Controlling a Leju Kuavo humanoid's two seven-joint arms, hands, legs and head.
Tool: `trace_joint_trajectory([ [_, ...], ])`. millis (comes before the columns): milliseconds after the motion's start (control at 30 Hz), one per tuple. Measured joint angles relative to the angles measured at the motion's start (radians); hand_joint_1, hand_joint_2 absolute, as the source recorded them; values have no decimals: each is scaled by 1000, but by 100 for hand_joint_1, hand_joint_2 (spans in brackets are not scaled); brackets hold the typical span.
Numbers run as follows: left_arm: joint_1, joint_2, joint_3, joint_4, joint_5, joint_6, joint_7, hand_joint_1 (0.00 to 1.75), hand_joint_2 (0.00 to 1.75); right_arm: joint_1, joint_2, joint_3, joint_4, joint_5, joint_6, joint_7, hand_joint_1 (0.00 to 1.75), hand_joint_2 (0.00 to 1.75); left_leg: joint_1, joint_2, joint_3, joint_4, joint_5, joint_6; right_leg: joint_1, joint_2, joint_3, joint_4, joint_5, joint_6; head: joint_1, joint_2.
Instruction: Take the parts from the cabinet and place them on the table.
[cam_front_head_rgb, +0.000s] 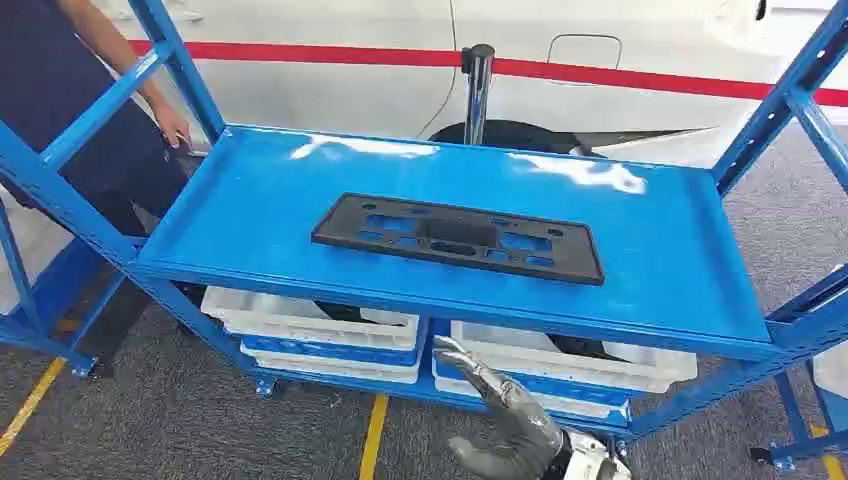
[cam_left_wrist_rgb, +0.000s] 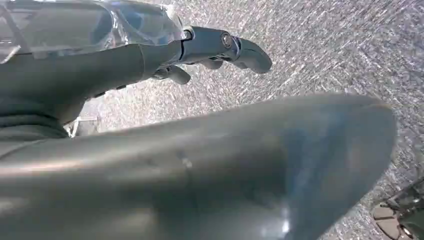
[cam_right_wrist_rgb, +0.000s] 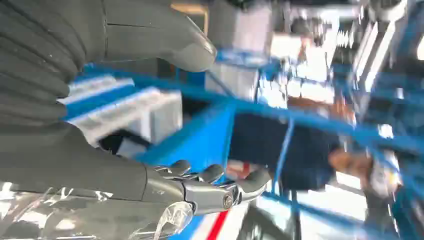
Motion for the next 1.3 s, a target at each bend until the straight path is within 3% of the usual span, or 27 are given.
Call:
trace_joint_trajectory([
  [67,3,-1,3,0,6,11,0,0,0,5,8,-41,-14,15,-123,43,0,175,0,0,1,9,-6,-9,-1,0,96,-193,94,-1,0,0],
  [100,5,-1,3,0,11,20,-2,0,0,6,14,-66,-16,41,-207,77,0,175,-3,1,-2,13,-10,-14,1,1,123,-246,90,-16,0,0],
  [133,6,-2,4,0,17,27,-3,0,0,4,21,-84,-15,68,-272,108,0,175,-7,0,-5,20,-14,-20,2,1,121,-252,99,-31,0,0],
  [200,12,-4,8,0,24,37,-3,0,0,4,30,-116,-14,211,-424,197,0,175,-5,1,-6,18,-10,-28,6,0,120,-250,100,-42,0,0],
  [233,16,-4,11,0,25,40,0,0,0,3,34,-127,-11,344,-517,280,0,175,-6,1,-6,19,-10,-30,3,0,120,-252,103,-46,0,0],
  [267,20,-2,17,0,27,45,4,0,0,-2,40,-132,-2,513,-624,385,0,175,-8,0,-12,29,-18,-34,-12,-4,122,-259,108,-53,1,0],
  [300,24,-5,21,0,26,45,7,0,0,-7,42,-137,10,660,-709,475,0,175,-7,0,-26,62,-43,-50,-15,-5,122,-259,109,-56,-1,0],
  [367,25,-6,22,0,22,46,16,0,0,-9,51,-156,38,864,-805,563,0,175,18,1,-97,220,-125,-74,-18,-7,119,-259,110,-57,-1,0],
  [433,31,-6,24,0,16,45,18,0,0,-2,63,-180,64,954,-809,566,0,175,40,1,-162,362,-170,-92,-23,-7,118,-258,110,-56,-1,0],
  [467,33,-6,24,0,16,45,19,0,0,1,69,-188,78,963,-809,567,0,175,48,1,-163,360,-156,-99,-27,-7,118,-258,110,-54,-1,0],
  [500,34,-6,25,0,16,45,19,0,0,2,76,-196,88,967,-810,568,0,175,55,1,-139,308,-124,-106,-31,-7,119,-258,110,-50,-1,0],
  [567,33,-6,26,0,16,45,19,0,0,2,87,-210,101,972,-810,568,0,175,66,2,-39,104,-32,-117,-40,-6,122,-258,109,-38,-1,0],
  [600,31,-7,26,0,16,45,19,0,0,1,92,-218,106,974,-810,568,0,175,69,1,0,19,-16,-121,-41,-6,124,-259,109,-30,-2,0],
  [633,29,-7,26,0,16,45,19,0,0,1,94,-225,112,982,-810,570,0,175,56,-4,2,16,-23,-119,-38,-5,121,-259,109,-20,-1,0],
  [767,31,-7,26,0,2,36,31,0,0,9,108,-254,127,1014,-810,561,0,175,47,-5,4,14,-17,-85,-46,-4,126,-273,114,15,1,0],
  [800,30,-7,26,0,-3,35,33,0,0,12,108,-259,129,1013,-811,555,0,175,52,-4,5,10,-12,-78,-47,-6,119,-251,97,13,3,0],
  [833,28,-6,26,0,-6,32,34,0,0,12,108,-262,132,1009,-811,551,0,175,50,-3,4,10,-11,-69,-44,-6,94,-196,58,9,4,0],
  [867,26,-6,26,0,-10,29,36,0,0,12,103,-263,135,992,-810,552,0,175,46,-3,3,10,-10,-62,-42,-6,46,-90,3,6,5,0],
  [900,26,-7,26,0,-15,26,35,0,0,12,98,-263,139,978,-808,552,0,175,41,-2,2,10,-10,-58,-37,-5,6,-5,-31,6,5,0],
  [933,26,-7,26,0,-21,23,36,0,0,14,91,-262,142,970,-805,552,0,175,35,-3,1,11,-11,-54,-32,-5,-30,67,-52,4,5,0],
  [967,26,-7,26,0,-23,20,35,0,0,15,86,-262,146,966,-802,552,0,175,31,-4,1,11,-11,-53,-28,-5,-42,85,-45,1,5,0],
  [1000,26,-7,26,0,-27,17,36,0,0,15,81,-261,151,966,-798,550,0,175,29,-5,2,11,-11,-53,-25,-5,-28,53,-17,-4,5,0],
  [1067,23,-6,26,0,-41,13,38,0,0,11,72,-259,162,998,-789,556,0,175,25,-6,5,12,-12,-52,-19,-5,59,-128,76,-16,5,0],
  [1100,20,-6,26,0,-45,11,39,0,0,7,69,-258,171,1032,-784,573,0,175,23,-7,6,14,-13,-54,-18,-5,103,-215,108,-22,5,0],
  [1133,16,-6,26,0,-51,11,39,0,0,0,63,-255,183,1070,-778,592,0,175,14,-6,1,20,-16,-58,-13,-5,118,-252,103,-27,5,0],
  [1233,7,-6,25,0,-63,7,49,0,0,-17,49,-245,221,1169,-741,635,0,175,19,-6,-3,19,-14,-65,-8,-5,111,-251,110,-36,5,0],
  [1300,4,-3,25,0,-69,3,50,0,0,-33,38,-236,245,1199,-717,640,0,175,21,-6,-11,40,-30,-77,-19,-8,112,-258,118,-48,5,-1],
])
